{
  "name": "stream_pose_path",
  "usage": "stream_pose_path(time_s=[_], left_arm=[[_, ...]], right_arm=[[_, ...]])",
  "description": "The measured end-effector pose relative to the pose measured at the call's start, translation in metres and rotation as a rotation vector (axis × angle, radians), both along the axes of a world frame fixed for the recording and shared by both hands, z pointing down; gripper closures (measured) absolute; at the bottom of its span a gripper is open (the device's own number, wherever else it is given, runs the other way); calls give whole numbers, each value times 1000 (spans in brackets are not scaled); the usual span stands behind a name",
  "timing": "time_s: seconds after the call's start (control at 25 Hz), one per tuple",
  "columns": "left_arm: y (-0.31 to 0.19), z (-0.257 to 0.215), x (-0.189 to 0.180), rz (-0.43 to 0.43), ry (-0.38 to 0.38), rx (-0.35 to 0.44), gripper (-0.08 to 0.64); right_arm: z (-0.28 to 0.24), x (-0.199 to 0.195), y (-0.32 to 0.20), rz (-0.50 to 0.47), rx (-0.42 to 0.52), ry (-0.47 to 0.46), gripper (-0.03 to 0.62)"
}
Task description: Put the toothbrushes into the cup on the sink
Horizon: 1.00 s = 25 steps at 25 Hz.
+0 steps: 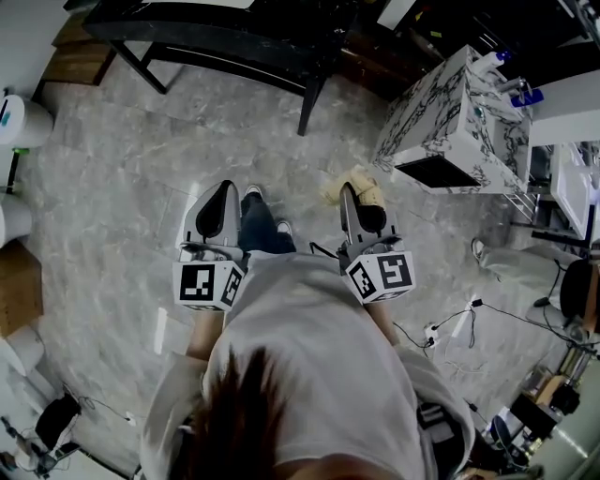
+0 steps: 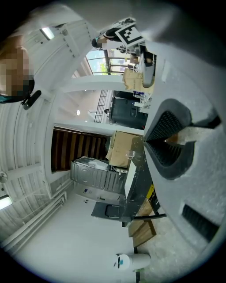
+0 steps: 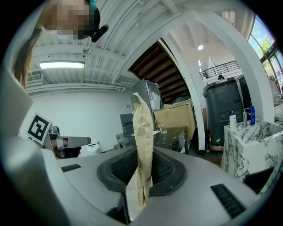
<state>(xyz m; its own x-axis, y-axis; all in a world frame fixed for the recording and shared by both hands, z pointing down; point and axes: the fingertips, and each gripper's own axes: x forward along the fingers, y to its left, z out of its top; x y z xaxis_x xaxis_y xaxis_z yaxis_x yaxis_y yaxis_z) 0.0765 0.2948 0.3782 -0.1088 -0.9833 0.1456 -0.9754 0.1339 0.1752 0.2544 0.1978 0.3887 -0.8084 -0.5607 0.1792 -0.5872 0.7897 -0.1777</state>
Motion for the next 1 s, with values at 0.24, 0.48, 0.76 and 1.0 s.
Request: stream_pose_path(time_s=[0.24,0.48,0.76,1.0], left_arm=[[-30,3,-14,25,8,-12,551],[-61,5,-48,62,21,-21,551],[-104,-4,-93,137,0,2,551],[-131,-10,-130,181,10,21,551]], right_arm=[[2,-18,-25,18,-20,2,535],[2,-55,-51,44,-32,8,535],[-7,-98,-91,102,-5,1,535],[-14,-134,-112,149,19,1,536]])
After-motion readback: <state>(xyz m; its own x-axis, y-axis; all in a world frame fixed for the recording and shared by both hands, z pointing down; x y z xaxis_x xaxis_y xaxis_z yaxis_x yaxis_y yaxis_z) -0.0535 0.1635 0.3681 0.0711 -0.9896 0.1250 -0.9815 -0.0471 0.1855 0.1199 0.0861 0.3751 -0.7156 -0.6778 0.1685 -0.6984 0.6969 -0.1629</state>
